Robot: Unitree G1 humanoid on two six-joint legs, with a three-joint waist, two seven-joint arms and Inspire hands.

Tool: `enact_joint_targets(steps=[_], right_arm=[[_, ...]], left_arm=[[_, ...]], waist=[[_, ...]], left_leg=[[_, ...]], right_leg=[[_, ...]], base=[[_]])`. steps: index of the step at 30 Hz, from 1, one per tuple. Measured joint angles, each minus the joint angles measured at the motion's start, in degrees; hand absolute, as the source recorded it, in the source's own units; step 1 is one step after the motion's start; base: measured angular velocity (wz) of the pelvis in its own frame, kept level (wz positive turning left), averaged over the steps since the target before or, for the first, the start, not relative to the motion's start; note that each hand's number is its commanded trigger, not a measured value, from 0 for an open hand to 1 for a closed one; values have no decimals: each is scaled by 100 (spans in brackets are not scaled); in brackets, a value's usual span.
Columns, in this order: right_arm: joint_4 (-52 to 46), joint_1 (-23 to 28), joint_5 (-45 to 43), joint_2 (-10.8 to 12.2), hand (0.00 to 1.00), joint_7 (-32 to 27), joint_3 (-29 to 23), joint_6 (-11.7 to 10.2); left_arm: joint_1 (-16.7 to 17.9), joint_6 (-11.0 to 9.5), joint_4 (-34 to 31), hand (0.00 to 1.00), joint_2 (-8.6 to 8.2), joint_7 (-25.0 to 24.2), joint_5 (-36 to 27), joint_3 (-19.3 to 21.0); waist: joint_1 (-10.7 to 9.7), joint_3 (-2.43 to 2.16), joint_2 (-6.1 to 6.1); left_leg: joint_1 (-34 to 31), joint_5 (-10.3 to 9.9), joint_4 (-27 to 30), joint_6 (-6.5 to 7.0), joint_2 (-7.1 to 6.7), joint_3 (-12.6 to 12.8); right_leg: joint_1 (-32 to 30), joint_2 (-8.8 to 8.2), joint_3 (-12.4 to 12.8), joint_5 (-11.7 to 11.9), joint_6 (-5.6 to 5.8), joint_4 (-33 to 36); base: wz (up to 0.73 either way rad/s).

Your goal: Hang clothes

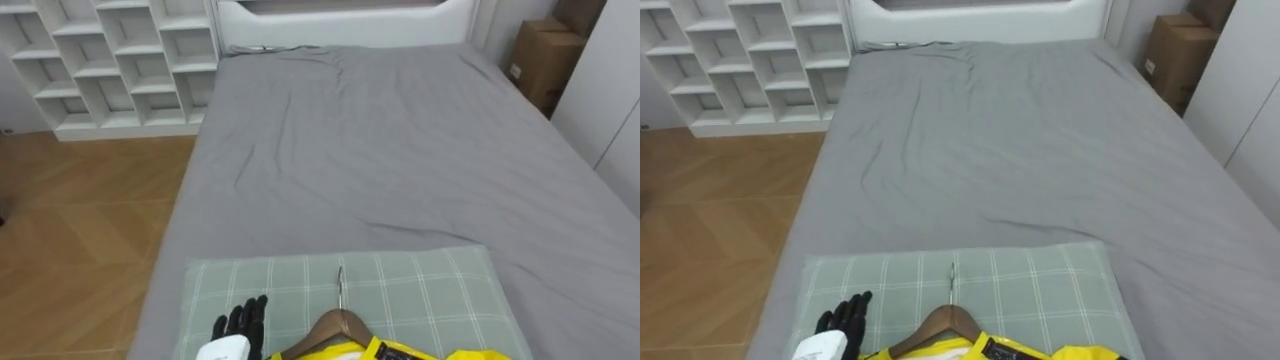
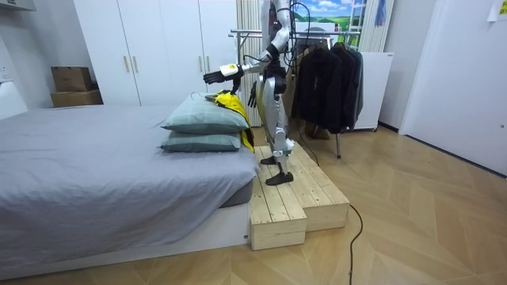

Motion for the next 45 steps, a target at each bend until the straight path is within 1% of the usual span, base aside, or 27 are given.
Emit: enact_joint_targets(steps=[3,9,12,15,19,20,21,25,28,31,33,34,35,36,37,38,39,41,42,45], right_arm=[[1,-4,2,9,0,-54,43,0],[9,-39,-1,9,0,-90,130,-1],[0,-57,-21,18,0,-214,188,-12],[-1,-59,-17,18,0,-257,210,-33],[12,-68,-11,18,0,-261,226,-77],[13,-76,-10,17,0,-267,240,-77],[24,-101,-9,17,0,-268,258,-77],[47,-137,-11,12,0,-265,336,-75],[87,-192,-11,5,0,-260,399,-77],[126,-320,-26,-1,0,-260,455,-73],[172,-463,-27,-1,0,-258,547,-69],[216,-514,-28,-1,0,-258,587,-69],[300,-615,-25,0,0,-259,664,-64],[365,-710,-23,2,0,-263,724,-61],[402,-769,-21,4,0,-264,780,-60],[482,-890,-23,23,0,-265,901,-55],[495,-965,-29,48,0,-263,941,-28],[495,-1069,-62,59,0,-261,1097,5],[491,-1106,-104,59,0,-261,1142,11],[488,-1173,-222,51,0,-284,1330,29]], left_arm=[[-14,17,160,0,-3,-44,3,-6],[-37,20,257,0,-2,-106,4,-7],[-46,23,280,0,-11,-138,60,-40],[-50,22,357,0,-25,-137,67,-134],[-90,22,495,0,-35,-136,57,-153],[-108,22,499,0,-35,-136,56,-153],[-146,22,499,0,-37,-136,59,-153],[-241,22,537,0,-52,-132,183,-149],[-337,5,560,0,-57,-100,220,-123],[-660,-37,760,0,-59,23,225,-25],[-1040,-59,1037,0,-59,163,217,17],[-1136,-63,1131,0,-59,215,212,17],[-1331,-90,1320,0,-63,284,190,18],[-1586,-149,1610,0,-88,374,168,17],[-1712,-166,1748,0,-103,417,157,19],[-1909,-180,1982,0,-134,508,135,19],[-2039,-203,2156,0,-167,551,46,20],[-2192,-229,2411,0,-201,617,-43,20],[-2267,-229,2536,0,-209,636,-69,21],[-2362,-227,2623,0,-200,661,-67,31]], waist=[[-28,9,4],[-36,27,-2],[-43,39,4],[-47,36,11],[-68,34,19],[-73,21,30],[-85,17,35],[-112,18,37],[-122,10,47],[-128,12,44],[-140,15,52],[-156,22,53],[-172,26,61],[-173,42,69],[-173,56,70],[-170,82,67],[-169,88,61],[-167,121,58],[-164,123,57],[-150,126,52]], left_leg=[[-5,0,1,0,0,2],[-7,0,0,0,-1,0],[-22,0,-2,0,-3,2],[-21,0,-5,0,-4,-1],[-34,0,-1,0,-4,-6],[-68,0,4,0,-4,-5],[-114,0,4,0,-4,-3],[-161,5,6,3,-3,18],[-258,7,12,6,-3,57],[-445,53,21,20,-2,89],[-633,123,38,26,1,79],[-665,132,38,27,1,80],[-736,141,39,30,1,78],[-800,158,37,31,0,74],[-827,170,30,33,0,74],[-868,209,11,34,0,74],[-916,232,-5,31,0,75],[-981,241,-11,28,1,77],[-1040,250,-12,27,1,75],[-1153,253,-20,27,0,64]], right_leg=[[-14,0,8,0,0,0],[-32,0,7,0,0,-3],[-22,0,0,0,0,-2],[-20,0,-1,0,0,-3],[-49,0,-1,0,0,-2],[-106,-1,0,0,0,0],[-142,-2,2,0,0,1],[-212,-2,19,0,0,5],[-332,-3,68,2,-3,12],[-560,-5,127,14,-16,60],[-732,-9,142,40,-42,131],[-758,-9,140,47,-44,130],[-824,-10,134,50,-46,138],[-900,-13,131,52,-48,154],[-941,-16,131,52,-48,173],[-999,-19,129,64,-57,188],[-1057,-19,134,70,-62,190],[-1134,-18,138,70,-63,193],[-1186,-18,135,71,-63,194],[-1306,-18,129,73,-66,201]], base=[[0],[0],[0],[0],[0],[0],[0],[-3],[-8],[-7],[0],[0],[0],[0],[0],[0],[0],[-2],[0],[0]])
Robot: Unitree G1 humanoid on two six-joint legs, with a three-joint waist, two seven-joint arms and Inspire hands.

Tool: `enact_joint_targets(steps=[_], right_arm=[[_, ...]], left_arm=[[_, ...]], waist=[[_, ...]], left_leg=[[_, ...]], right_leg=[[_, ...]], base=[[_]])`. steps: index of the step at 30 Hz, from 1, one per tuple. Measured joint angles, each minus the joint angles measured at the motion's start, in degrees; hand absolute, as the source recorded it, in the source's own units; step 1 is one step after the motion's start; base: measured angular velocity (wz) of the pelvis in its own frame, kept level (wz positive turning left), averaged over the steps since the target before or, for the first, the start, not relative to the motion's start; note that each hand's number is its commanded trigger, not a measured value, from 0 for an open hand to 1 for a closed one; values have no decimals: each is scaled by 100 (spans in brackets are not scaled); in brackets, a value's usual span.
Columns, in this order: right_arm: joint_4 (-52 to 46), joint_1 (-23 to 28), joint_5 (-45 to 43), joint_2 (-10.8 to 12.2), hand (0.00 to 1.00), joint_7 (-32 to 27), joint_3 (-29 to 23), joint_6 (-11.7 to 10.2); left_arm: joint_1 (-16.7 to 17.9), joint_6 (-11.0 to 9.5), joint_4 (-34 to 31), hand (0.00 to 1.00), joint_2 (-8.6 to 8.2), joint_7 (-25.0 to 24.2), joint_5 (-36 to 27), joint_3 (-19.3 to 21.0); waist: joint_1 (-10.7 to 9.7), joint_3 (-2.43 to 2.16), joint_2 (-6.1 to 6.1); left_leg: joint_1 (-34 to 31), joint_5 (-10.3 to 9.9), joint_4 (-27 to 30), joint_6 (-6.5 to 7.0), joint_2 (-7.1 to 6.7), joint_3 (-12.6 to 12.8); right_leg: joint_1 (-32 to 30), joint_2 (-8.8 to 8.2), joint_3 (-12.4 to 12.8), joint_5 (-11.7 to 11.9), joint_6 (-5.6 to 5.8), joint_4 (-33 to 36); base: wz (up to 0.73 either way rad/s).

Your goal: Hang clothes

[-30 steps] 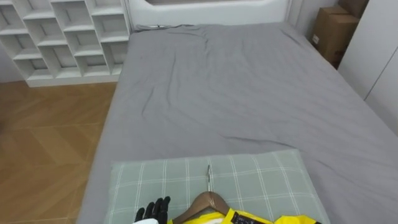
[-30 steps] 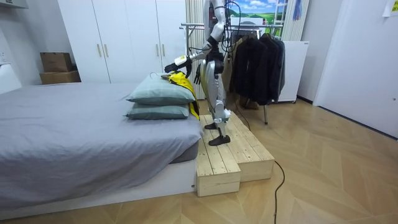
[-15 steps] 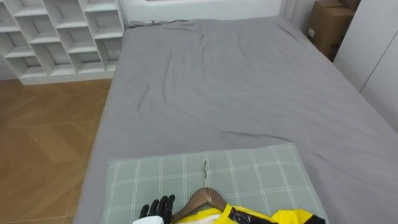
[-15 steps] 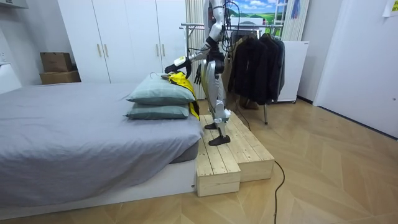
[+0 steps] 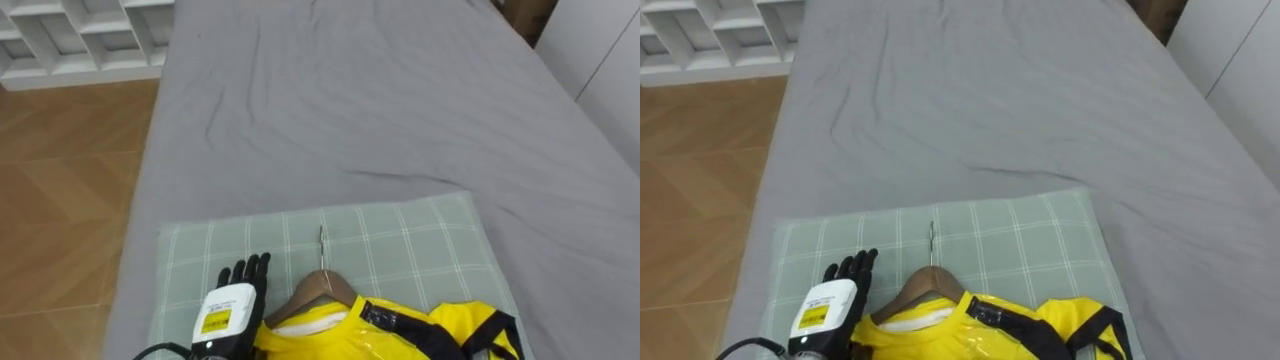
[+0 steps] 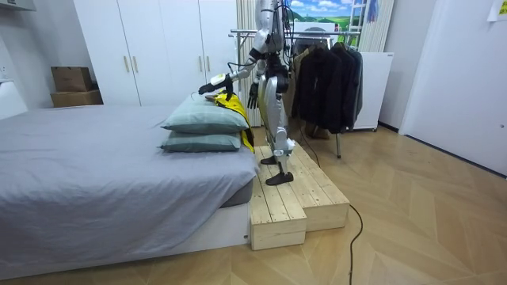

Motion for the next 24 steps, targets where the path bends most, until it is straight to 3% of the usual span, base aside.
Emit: enact_joint_targets(steps=[7,13,14,15,16,17,18,20,24], right_arm=[[10,-174,-56,0,0,-3,225,32],[16,-332,-253,-1,0,19,211,38],[23,-343,-245,5,0,2,217,33],[24,-384,-231,46,0,-62,218,24],[17,-413,-223,84,0,-107,222,16],[17,-485,-218,81,0,-166,249,18],[28,-496,-225,48,0,-235,224,30],[34,-487,-225,45,0,-283,217,74],[19,-491,-224,66,0,-262,233,159]], left_arm=[[-163,9,108,0,-4,32,-7,104],[-346,18,118,0,6,-178,-460,111],[-346,21,119,0,19,-197,-544,91],[-350,18,123,0,24,-228,-660,94],[-353,20,122,0,67,-260,-693,113],[-385,57,153,0,108,-340,-743,198],[-449,54,210,0,60,-419,-737,214],[-509,60,256,0,47,-442,-736,221],[-509,133,290,0,0,-438,-709,207]], waist=[[7,28,-44],[7,43,-30],[53,54,-23],[109,116,-13],[126,118,-57],[55,122,-72],[-31,119,-15],[-31,129,-32],[-5,128,-41]], left_leg=[[-91,0,-53,0,0,-23],[-184,6,-90,1,9,-255],[-123,71,-176,4,50,-491],[-85,97,-191,-6,187,-874],[-115,97,-160,-17,197,-940],[-204,56,-150,-84,133,-928],[-220,62,-194,-89,136,-731],[-239,101,-197,-115,166,-457],[-237,102,-211,-115,128,-379]], right_leg=[[-134,3,7,0,0,9],[-281,15,-38,-2,-2,129],[-560,16,-49,-51,-57,553],[-887,190,241,-189,-292,675],[-996,323,489,-17,-416,355],[-1050,343,503,446,-419,124],[-1037,349,357,468,-414,78],[-1029,398,311,467,-413,96],[-1016,374,317,471,-401,96]], base=[[0],[1],[-38],[-49],[-28],[16],[33],[26],[9]])
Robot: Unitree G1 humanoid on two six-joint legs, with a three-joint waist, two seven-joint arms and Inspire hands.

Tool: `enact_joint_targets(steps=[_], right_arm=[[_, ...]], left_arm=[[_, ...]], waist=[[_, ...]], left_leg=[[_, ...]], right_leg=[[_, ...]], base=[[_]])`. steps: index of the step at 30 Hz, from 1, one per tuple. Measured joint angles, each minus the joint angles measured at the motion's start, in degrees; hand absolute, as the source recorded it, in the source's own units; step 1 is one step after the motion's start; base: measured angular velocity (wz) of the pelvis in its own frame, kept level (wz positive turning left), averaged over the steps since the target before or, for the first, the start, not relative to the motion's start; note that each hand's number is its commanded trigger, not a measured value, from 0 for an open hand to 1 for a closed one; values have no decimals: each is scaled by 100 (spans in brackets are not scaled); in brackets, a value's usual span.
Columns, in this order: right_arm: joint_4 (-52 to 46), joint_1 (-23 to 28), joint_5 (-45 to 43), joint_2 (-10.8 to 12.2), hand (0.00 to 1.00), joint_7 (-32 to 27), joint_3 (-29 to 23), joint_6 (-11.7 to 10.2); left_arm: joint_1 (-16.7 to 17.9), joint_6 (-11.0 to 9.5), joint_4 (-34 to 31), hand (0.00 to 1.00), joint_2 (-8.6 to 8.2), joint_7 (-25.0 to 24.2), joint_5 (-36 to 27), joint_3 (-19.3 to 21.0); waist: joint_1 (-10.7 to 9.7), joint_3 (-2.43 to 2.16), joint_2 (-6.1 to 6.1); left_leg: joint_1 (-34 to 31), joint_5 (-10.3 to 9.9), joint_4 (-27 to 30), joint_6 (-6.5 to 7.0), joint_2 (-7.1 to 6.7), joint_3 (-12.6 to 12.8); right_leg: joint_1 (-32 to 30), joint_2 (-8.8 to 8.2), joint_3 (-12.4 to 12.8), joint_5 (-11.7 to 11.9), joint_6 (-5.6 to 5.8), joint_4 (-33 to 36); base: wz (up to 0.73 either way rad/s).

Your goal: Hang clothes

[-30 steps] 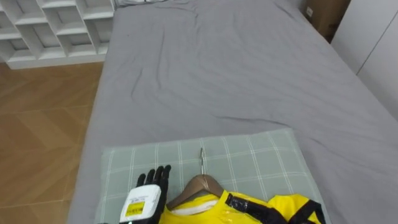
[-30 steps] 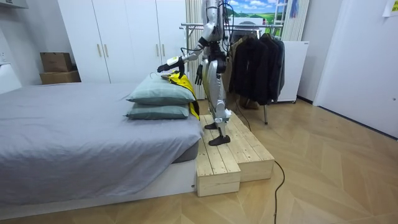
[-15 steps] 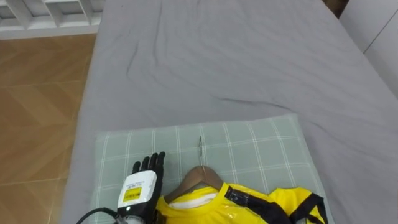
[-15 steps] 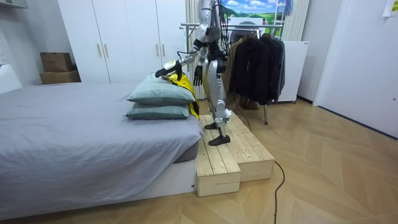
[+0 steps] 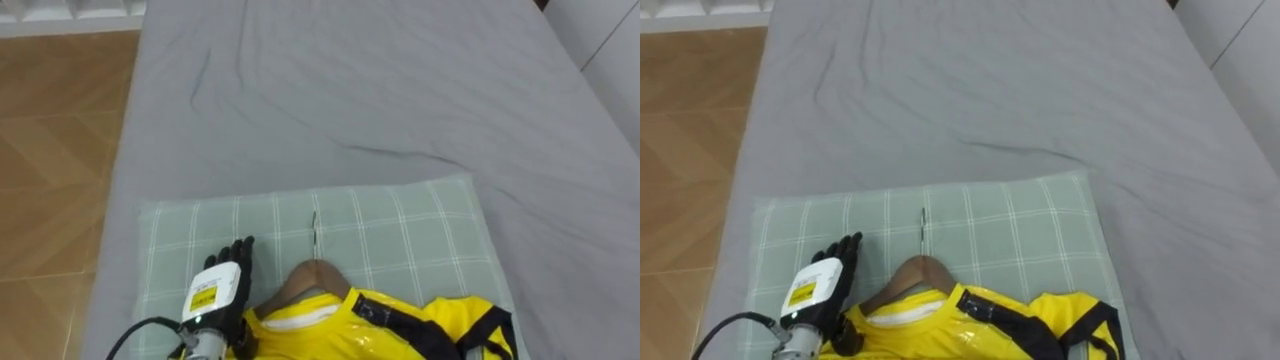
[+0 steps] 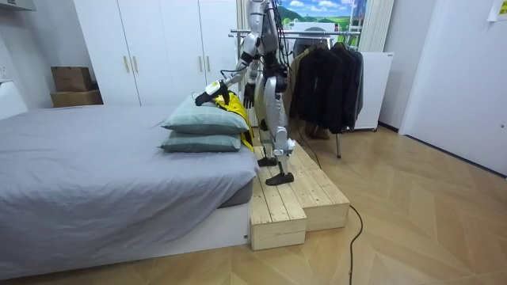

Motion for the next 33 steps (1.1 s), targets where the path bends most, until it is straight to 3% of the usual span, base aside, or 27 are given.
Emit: enact_joint_targets(steps=[7,15,19,23,33], right_arm=[[1,-51,130,121,0,119,-6,-8],[2,-13,284,168,0,167,4,-4],[0,63,300,182,0,163,1,0],[0,77,306,184,0,165,-7,0],[-2,160,319,183,0,245,-10,0]], left_arm=[[278,55,5,0,-259,6,-4,-173],[407,154,-31,0,-297,47,189,-328],[523,161,-37,0,-302,190,412,-325],[656,180,-57,0,-304,395,777,-252],[834,220,-68,0,-298,614,826,-224]], waist=[[27,1,-20],[13,-26,-43],[15,-100,-60],[33,-102,-60],[36,-132,-61]], left_leg=[[168,30,12,48,-83,37],[186,39,37,61,-91,31],[204,39,37,61,-91,35],[265,38,34,61,-91,36],[314,38,34,61,-91,39]], right_leg=[[202,-55,137,-39,93,-35],[255,-68,108,-42,97,-14],[286,-69,77,-42,97,-19],[360,-72,54,-42,98,-38],[464,-70,29,-42,98,-114]], base=[[3],[0],[7],[2],[3]])
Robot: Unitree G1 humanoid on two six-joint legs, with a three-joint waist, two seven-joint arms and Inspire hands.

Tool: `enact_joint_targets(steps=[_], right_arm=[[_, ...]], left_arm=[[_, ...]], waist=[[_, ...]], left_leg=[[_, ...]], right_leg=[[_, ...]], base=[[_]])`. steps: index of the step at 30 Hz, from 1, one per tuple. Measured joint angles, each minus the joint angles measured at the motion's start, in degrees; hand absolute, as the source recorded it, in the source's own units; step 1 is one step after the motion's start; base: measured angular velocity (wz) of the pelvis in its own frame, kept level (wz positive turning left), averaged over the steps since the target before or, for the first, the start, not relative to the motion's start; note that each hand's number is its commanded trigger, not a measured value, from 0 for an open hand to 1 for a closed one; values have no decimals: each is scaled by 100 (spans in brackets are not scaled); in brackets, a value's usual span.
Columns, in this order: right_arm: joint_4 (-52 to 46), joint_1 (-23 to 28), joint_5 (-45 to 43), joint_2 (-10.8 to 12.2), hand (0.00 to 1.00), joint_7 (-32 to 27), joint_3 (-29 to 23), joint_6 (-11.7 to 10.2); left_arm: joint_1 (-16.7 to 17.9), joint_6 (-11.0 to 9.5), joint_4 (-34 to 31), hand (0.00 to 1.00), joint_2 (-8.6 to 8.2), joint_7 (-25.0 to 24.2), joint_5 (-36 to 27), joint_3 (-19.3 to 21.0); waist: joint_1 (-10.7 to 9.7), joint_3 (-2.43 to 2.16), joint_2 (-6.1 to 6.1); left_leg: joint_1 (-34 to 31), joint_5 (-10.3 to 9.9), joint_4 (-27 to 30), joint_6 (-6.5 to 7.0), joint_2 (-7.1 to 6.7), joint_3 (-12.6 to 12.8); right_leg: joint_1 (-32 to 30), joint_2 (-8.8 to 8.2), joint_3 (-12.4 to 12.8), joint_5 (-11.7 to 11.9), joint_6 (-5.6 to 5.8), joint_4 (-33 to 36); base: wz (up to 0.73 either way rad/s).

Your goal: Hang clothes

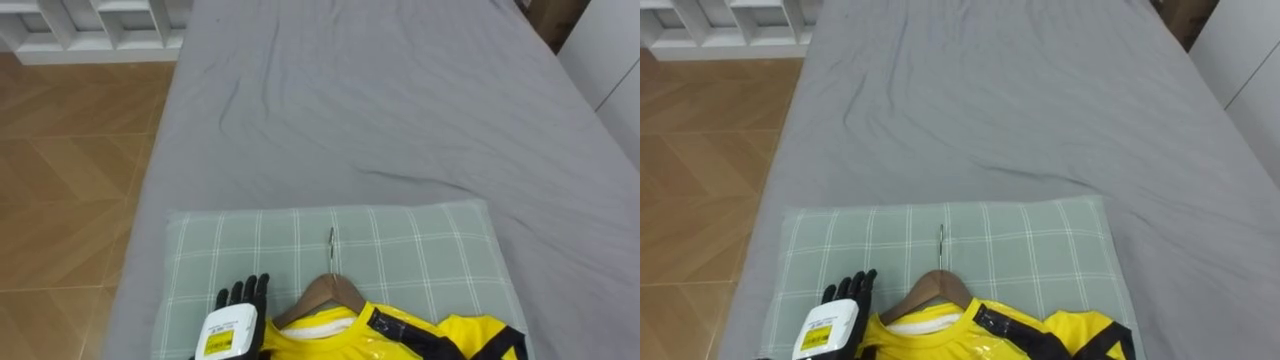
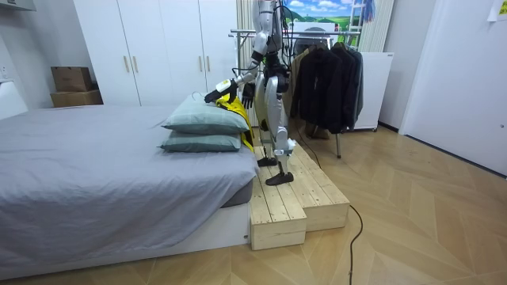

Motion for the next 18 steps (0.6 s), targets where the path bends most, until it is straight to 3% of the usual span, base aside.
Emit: enact_joint_targets(steps=[6,18], right_arm=[[-1,4,35,-2,0,114,-2,0],[-1,44,27,-2,0,127,-5,79]], left_arm=[[31,42,1,0,-3,-111,-5,-10],[68,52,12,0,-4,-259,-3,6]], waist=[[-6,-23,25],[67,-28,32]], left_leg=[[40,0,-7,0,0,68],[77,0,-21,0,0,135]], right_leg=[[11,2,66,0,0,9],[10,7,123,2,2,21]], base=[[-5],[-2]])
